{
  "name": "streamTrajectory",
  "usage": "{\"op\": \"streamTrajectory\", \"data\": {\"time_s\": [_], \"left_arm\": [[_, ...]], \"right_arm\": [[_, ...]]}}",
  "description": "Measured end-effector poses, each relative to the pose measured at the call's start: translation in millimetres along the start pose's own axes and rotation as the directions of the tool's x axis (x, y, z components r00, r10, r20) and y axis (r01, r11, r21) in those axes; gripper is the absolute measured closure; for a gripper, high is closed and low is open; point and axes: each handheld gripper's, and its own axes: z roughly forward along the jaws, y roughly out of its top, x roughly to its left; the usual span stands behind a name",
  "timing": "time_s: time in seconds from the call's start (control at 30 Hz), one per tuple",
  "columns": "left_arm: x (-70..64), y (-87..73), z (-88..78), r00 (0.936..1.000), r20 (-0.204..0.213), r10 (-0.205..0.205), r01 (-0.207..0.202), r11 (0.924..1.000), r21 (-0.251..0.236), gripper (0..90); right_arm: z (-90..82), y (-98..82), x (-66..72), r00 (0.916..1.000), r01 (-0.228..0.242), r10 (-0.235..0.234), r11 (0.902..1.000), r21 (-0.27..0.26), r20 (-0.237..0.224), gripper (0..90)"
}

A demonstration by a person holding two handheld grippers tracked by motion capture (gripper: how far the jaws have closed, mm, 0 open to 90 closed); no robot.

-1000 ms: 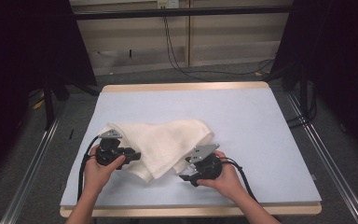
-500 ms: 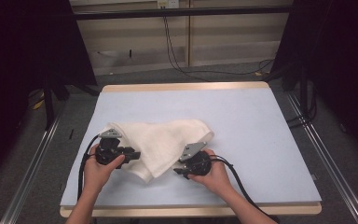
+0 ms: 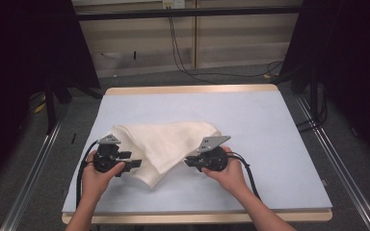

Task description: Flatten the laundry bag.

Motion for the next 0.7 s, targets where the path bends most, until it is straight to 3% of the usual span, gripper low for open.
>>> {"op": "streamTrajectory", "data": {"time_s": [0.23,0.57,0.7], "left_arm": [[0.6,-1.2,0.4,0.9993,-0.032,0.017,-0.017,0.9995,0.026,20.2],[4.5,-2.2,4.9,0.9984,-0.045,0.034,-0.032,0.9981,0.054,16.7],[4.7,-1.5,6.0,0.9981,-0.047,0.040,-0.037,0.9973,0.063,16.7]], "right_arm": [[-18.7,8.4,-18.3,0.9978,-0.057,0.059,0.9971,-0.049,0.030,84.0],[-30.0,20.1,-44.7,0.9905,-0.112,0.119,0.9886,-0.100,0.069,84.0],[-28.8,26.8,-59.2,0.9868,-0.126,0.135,0.9872,-0.098,0.090,84.0]]}}
